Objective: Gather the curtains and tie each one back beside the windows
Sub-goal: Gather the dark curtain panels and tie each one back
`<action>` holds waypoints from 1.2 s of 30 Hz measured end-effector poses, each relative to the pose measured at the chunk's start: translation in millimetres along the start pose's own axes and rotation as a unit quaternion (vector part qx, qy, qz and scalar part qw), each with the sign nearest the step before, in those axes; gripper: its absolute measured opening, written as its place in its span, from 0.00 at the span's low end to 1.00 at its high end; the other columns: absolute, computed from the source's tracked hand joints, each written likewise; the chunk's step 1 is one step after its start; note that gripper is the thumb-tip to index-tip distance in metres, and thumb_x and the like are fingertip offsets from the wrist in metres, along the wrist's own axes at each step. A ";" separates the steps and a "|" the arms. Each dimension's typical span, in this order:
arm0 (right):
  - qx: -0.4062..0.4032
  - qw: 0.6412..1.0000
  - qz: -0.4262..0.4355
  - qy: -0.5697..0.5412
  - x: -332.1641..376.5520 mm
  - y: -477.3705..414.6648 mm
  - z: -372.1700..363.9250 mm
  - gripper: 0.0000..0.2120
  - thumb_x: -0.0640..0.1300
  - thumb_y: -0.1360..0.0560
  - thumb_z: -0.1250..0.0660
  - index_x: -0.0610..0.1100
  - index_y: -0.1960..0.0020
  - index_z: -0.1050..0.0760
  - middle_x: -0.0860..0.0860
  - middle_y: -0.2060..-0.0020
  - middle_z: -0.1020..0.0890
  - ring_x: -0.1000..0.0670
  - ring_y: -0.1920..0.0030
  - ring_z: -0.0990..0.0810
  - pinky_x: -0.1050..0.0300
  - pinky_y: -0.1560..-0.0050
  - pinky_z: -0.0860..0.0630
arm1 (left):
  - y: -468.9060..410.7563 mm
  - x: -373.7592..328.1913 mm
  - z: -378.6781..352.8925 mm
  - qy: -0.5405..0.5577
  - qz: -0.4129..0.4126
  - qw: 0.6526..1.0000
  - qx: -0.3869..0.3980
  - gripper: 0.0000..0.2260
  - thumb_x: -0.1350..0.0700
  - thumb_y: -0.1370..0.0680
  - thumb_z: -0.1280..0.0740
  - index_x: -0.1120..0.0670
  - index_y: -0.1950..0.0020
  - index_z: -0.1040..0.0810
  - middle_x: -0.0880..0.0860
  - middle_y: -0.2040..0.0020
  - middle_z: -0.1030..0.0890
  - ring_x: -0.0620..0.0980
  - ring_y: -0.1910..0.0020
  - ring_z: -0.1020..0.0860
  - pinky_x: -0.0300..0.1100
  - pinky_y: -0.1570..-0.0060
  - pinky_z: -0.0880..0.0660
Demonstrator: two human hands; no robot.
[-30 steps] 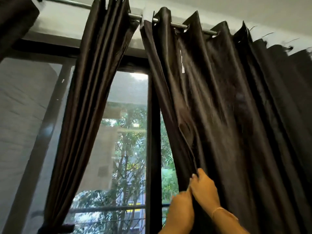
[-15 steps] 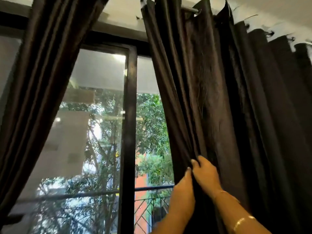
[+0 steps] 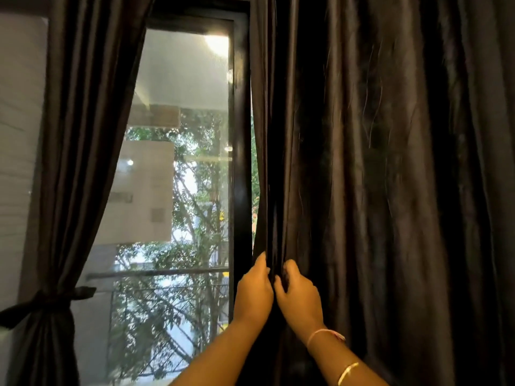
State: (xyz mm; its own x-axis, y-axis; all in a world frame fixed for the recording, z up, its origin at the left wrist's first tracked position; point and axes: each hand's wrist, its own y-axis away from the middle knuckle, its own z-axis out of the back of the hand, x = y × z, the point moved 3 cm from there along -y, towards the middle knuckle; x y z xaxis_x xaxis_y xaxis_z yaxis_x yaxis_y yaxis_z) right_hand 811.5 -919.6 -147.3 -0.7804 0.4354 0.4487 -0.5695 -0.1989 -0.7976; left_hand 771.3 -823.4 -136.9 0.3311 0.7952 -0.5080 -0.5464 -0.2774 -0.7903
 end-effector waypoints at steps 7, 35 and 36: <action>0.078 0.996 0.047 0.008 3.2 4.6 -12.5 0.06 0.48 0.23 0.40 0.46 0.50 0.33 0.47 0.60 0.20 0.44 0.59 0.20 0.47 0.61 0.23 | -1.7 5.6 5.0 0.012 0.008 1.000 0.022 0.18 0.60 0.18 0.45 0.57 0.27 0.37 0.55 0.40 0.23 0.50 0.38 0.25 0.22 0.54 0.32; 0.291 0.955 0.021 -0.048 -0.7 37.0 18.1 0.19 0.35 0.30 0.38 0.43 0.39 0.30 0.42 0.48 0.19 0.43 0.48 0.21 0.49 0.47 0.24 | 40.1 -34.4 8.5 -0.089 -0.011 0.996 0.008 0.15 0.57 0.20 0.43 0.53 0.33 0.31 0.58 0.56 0.20 0.57 0.59 0.23 0.47 0.62 0.27; 0.279 0.959 0.021 -0.038 -3.2 35.3 24.2 0.18 0.34 0.31 0.39 0.43 0.41 0.29 0.43 0.48 0.20 0.42 0.47 0.21 0.50 0.47 0.24 | 40.1 -32.5 8.7 -0.093 -0.001 0.996 0.001 0.16 0.60 0.20 0.44 0.53 0.33 0.31 0.58 0.58 0.21 0.57 0.60 0.24 0.47 0.64 0.28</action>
State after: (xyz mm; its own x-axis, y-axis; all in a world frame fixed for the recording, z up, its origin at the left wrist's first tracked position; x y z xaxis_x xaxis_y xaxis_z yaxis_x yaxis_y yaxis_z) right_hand 787.7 -949.2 -167.1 -0.8103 0.3558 0.4657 -0.5700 -0.6629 -0.4854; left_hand 731.9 -855.6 -149.1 0.1839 0.8818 -0.4342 -0.5482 -0.2747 -0.7900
